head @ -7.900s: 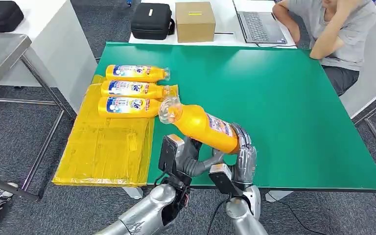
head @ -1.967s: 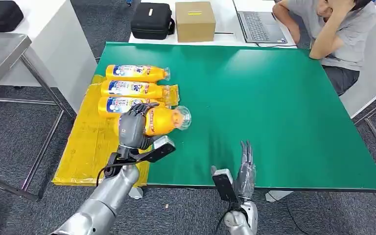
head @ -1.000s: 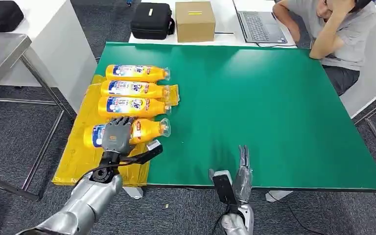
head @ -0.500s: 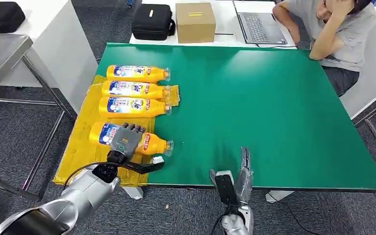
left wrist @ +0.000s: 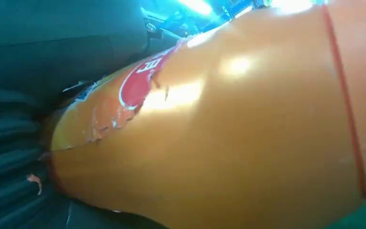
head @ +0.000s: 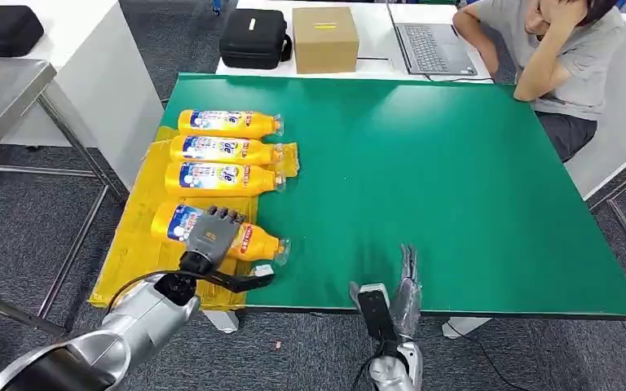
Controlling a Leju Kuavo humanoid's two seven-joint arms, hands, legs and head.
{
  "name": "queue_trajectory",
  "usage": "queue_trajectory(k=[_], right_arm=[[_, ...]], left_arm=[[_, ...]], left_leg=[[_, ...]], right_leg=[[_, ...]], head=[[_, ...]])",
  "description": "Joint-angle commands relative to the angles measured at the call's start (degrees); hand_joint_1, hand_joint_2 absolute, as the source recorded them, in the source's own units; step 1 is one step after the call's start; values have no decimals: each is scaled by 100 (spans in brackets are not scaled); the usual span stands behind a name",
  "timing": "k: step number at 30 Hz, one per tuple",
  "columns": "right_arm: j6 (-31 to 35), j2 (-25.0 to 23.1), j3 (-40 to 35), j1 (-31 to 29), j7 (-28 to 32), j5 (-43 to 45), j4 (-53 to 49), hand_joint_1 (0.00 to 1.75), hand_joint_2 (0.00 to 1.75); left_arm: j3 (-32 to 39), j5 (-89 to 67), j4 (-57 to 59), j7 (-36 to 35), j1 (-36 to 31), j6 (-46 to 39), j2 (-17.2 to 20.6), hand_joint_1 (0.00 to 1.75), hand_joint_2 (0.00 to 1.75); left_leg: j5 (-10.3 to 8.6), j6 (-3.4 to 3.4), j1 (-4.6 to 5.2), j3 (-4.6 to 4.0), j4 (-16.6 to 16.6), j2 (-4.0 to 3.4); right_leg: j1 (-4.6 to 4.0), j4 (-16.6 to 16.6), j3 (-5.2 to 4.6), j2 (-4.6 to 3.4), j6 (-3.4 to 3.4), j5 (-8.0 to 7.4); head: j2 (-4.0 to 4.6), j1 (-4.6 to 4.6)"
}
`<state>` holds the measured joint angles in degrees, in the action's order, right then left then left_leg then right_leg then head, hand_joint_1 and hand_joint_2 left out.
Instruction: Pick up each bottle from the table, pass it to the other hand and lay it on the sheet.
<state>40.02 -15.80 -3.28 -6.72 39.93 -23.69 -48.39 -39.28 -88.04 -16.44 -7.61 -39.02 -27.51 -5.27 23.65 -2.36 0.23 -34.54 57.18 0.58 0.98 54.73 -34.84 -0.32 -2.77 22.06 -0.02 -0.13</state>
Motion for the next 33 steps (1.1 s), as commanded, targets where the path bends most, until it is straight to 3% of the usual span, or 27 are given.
queue_trajectory(k=[1, 2, 3, 5, 33], right_arm=[[-2, 40, 43, -206, 7, -70, 322, 0, 175], [-2, 36, 48, -216, 7, -87, 331, 0, 175], [-2, 35, 34, -225, 7, -91, 353, 0, 175], [-2, 28, 28, -238, 7, -95, 383, 0, 175], [-2, -17, 153, -311, 7, -435, 459, 0, 175]], left_arm=[[-18, 17, 415, -56, 208, -117, -27, 164, 175], [-35, -25, 388, -111, 205, -215, -31, 140, 175], [-41, -48, 403, -153, 187, -204, -43, 38, 175], [-21, -47, 400, -190, 177, -226, -67, 0, 175], [321, 132, 226, 431, 156, -283, -458, 0, 175]], left_leg=[[13, 13, -3, 30, -9, -25], [9, 9, -1, 21, -7, -18], [15, 14, -5, 30, -7, -22], [8, 8, -2, 17, -4, -15], [13, 17, -5, 19, -1, -6]], right_leg=[[-4, -8, 22, -18, 12, 7], [-2, -6, 15, -12, 8, 4], [-6, -6, 24, -14, 13, 9], [-2, -4, 13, -10, 8, 4], [-7, -2, 17, 3, 15, 12]], head=[[0, -2], [0, 0], [0, 0], [0, -2], [0, -2]])
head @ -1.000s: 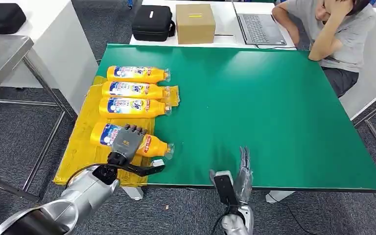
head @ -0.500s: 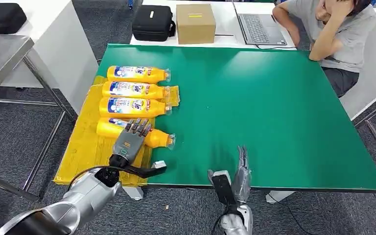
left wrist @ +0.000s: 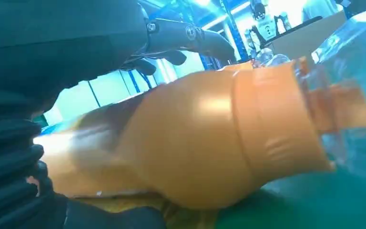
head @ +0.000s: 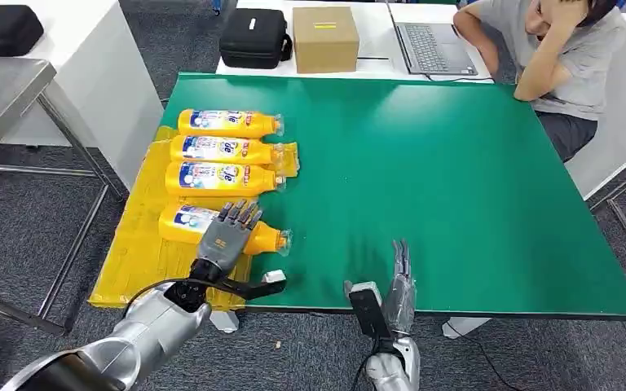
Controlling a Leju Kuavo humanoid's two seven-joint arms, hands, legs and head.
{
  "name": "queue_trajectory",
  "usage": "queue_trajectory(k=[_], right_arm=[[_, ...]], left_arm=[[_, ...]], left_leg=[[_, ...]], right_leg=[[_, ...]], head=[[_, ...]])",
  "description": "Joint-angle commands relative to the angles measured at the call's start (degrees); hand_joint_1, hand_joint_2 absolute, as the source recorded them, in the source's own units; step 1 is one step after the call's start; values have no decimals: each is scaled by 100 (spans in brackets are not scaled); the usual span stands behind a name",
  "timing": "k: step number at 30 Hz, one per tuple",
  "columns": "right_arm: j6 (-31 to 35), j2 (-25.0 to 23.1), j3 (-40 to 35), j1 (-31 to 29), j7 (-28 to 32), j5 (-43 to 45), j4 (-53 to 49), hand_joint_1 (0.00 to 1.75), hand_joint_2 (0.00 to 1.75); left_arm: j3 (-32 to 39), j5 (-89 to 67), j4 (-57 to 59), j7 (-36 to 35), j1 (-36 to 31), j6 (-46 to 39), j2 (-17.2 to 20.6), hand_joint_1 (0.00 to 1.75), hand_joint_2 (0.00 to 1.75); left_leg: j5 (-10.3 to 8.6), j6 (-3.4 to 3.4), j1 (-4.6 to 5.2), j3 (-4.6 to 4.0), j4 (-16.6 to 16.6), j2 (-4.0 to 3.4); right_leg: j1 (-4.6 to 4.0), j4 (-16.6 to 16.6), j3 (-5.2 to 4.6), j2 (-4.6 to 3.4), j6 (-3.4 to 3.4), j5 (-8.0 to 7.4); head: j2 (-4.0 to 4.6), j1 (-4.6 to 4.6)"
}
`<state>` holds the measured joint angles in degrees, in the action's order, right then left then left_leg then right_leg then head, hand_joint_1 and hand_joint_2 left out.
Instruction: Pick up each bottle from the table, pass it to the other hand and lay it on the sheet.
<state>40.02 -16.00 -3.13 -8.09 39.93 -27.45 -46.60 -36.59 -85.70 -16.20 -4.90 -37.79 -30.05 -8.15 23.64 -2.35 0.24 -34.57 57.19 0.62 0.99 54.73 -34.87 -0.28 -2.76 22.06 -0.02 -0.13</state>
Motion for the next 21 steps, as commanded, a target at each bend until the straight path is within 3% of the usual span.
queue_trajectory(k=[1, 6, 7, 16, 21], right_arm=[[-2, -1, 153, -193, 7, -75, 308, 0, 175], [-2, -3, 197, -246, 7, -81, 380, 0, 175], [-2, 0, 184, -265, 7, -75, 395, 0, 175], [-2, 7, 276, -239, 7, -153, 363, 0, 175], [-2, 37, 434, -63, 7, -240, 103, 0, 175]], left_arm=[[43, -109, 184, 224, 15, -36, -219, 0, 175], [30, -100, 147, 354, -37, 134, -459, 0, 175], [-55, -150, 81, 654, -29, 378, -527, 0, 0], [-537, -430, -524, 937, 107, 574, -671, 0, 0], [-915, -430, -1266, 1353, 325, 933, -552, 0, 0]], left_leg=[[10, 12, -4, 17, -2, -7], [8, 9, -4, 13, 0, -6], [5, 6, -2, 8, 0, -1], [5, 8, 1, 6, -2, -2], [12, 11, -4, 0, 3, -3]], right_leg=[[-5, -1, 15, -1, 11, 8], [-5, -1, 11, 0, 9, 7], [-3, -1, 8, 4, 7, 6], [0, -1, 6, 3, 6, 4], [-7, 0, -1, 5, 9, 10]], head=[[0, -2], [0, -2], [0, 0], [0, 0], [0, 0]])
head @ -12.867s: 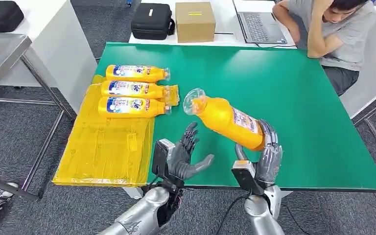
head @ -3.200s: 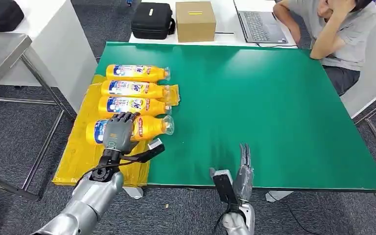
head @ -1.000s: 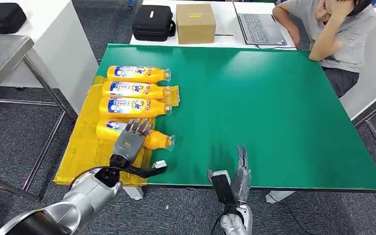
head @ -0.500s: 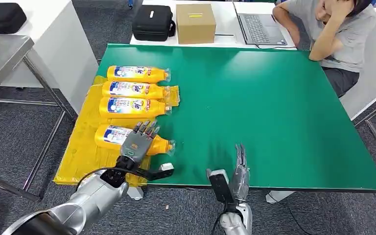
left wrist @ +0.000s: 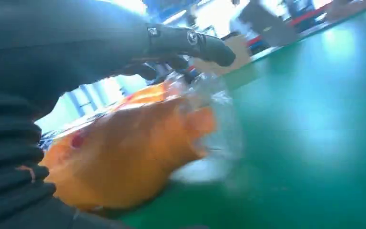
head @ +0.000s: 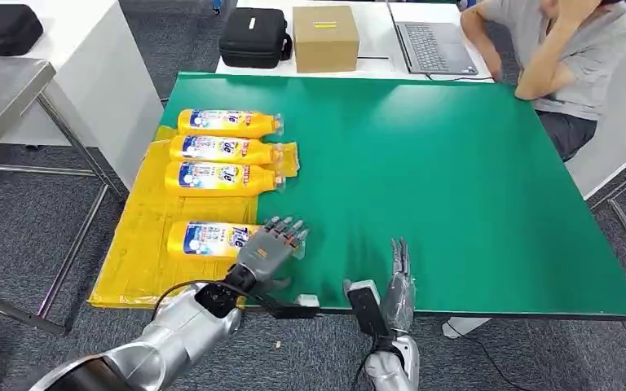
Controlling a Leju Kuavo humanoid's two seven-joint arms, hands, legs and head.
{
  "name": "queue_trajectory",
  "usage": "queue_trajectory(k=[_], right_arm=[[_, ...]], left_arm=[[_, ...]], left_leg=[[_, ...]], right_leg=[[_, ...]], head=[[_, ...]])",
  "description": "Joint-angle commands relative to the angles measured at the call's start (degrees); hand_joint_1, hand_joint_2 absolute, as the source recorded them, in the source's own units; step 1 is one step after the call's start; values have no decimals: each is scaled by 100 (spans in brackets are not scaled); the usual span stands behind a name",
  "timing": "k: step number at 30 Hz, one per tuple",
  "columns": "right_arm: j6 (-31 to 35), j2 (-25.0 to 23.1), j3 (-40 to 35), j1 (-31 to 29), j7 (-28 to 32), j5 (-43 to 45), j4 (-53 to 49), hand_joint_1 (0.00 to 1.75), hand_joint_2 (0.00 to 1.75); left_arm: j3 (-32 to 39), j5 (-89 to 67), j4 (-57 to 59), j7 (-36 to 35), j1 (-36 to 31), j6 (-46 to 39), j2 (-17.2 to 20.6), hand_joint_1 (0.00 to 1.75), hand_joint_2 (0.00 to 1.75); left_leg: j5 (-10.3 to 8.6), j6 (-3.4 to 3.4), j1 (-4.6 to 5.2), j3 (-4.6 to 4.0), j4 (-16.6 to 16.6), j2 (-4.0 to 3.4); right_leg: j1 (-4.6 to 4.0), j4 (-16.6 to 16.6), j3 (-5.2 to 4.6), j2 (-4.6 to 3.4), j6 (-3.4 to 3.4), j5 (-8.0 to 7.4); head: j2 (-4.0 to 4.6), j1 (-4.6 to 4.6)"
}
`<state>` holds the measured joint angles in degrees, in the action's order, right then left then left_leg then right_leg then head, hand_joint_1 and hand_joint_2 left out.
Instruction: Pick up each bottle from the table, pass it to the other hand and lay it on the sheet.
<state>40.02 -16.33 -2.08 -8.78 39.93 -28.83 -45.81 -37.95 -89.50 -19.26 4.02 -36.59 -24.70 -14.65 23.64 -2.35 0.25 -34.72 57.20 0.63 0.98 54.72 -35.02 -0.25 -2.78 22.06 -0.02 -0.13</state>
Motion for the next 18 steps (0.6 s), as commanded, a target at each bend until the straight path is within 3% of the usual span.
queue_trajectory(k=[1, 11, 18], right_arm=[[-2, 69, 329, 6, 7, -103, 24, 0, 175], [-2, 65, 337, 94, 7, -110, -103, 0, 175], [-2, 68, 387, 275, 7, -101, -413, 0, 175]], left_arm=[[-779, -50, -960, 461, 205, 397, 97, 0, 0], [-849, 29, -1178, 366, 169, 354, 206, 0, 0], [-765, 588, -2251, 743, 578, -217, 197, 0, 0]], left_leg=[[14, 12, -4, 19, 1, 1], [13, 13, -5, 5, 0, -12], [10, 9, -2, -3, -1, -7]], right_leg=[[-5, 2, 19, 9, 12, 17], [-5, 2, 2, -3, 13, 11], [-2, 0, -5, 0, 9, 9]], head=[[0, -2], [0, 0], [0, -2]])
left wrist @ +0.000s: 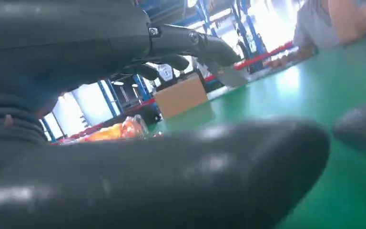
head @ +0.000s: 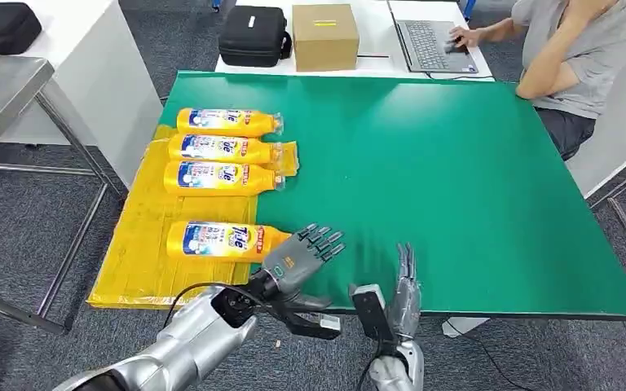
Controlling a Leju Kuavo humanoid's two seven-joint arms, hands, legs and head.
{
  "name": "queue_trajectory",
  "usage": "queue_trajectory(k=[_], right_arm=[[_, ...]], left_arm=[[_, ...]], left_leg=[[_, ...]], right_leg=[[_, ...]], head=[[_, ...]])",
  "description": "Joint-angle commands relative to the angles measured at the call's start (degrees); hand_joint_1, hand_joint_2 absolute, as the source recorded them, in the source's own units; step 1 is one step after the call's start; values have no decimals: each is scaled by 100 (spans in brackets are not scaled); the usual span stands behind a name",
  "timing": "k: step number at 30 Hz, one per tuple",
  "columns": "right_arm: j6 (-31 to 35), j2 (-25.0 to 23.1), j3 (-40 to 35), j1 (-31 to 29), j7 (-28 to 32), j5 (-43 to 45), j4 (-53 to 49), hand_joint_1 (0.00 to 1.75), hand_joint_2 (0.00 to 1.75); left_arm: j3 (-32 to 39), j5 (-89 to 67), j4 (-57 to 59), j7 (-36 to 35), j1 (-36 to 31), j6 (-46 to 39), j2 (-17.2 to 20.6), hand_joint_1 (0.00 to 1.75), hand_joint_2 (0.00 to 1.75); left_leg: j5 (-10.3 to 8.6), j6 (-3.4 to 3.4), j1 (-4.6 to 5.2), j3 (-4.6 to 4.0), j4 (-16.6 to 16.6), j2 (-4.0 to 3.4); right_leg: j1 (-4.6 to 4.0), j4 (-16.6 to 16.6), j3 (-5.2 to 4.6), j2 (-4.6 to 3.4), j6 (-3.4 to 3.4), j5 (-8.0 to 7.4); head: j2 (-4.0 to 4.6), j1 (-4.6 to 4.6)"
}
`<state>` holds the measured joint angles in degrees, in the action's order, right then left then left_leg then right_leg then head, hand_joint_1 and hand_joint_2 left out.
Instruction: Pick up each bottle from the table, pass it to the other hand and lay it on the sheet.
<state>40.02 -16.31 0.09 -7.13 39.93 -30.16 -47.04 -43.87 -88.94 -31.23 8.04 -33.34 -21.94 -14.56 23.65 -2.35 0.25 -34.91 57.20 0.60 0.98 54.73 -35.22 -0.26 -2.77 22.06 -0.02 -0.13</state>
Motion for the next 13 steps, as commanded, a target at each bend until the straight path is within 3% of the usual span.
queue_trajectory(k=[1, 2, 6, 13], right_arm=[[-2, 56, 169, 117, 7, 65, -326, 0, 175], [-2, 37, 174, 135, 7, 56, -380, 0, 175], [-2, -11, 250, 126, 7, 35, -473, 0, 175], [-2, 9, -117, 561, 7, 484, -2007, 0, 175]], left_arm=[[-87, 740, -1171, 437, 325, -696, 169, 0, 0], [-57, 947, -1233, 595, 363, -785, 128, 0, 175], [80, 1562, -1399, 981, 492, -982, 16, 0, 175], [278, 3737, -1790, 2051, 827, -943, -25, 0, 175]], left_leg=[[16, 12, -3, 25, -1, -6], [9, 8, -1, 12, -2, -7], [8, 8, -1, 8, -1, -4], [11, 9, 0, 7, 1, -8]], right_leg=[[-4, 1, 23, 1, 11, 16], [-1, 0, 11, -2, 7, 8], [-2, 0, 7, 0, 7, 7], [-1, 4, 4, -3, 10, 10]], head=[[0, 0], [0, -2], [0, 0], [0, -2]])
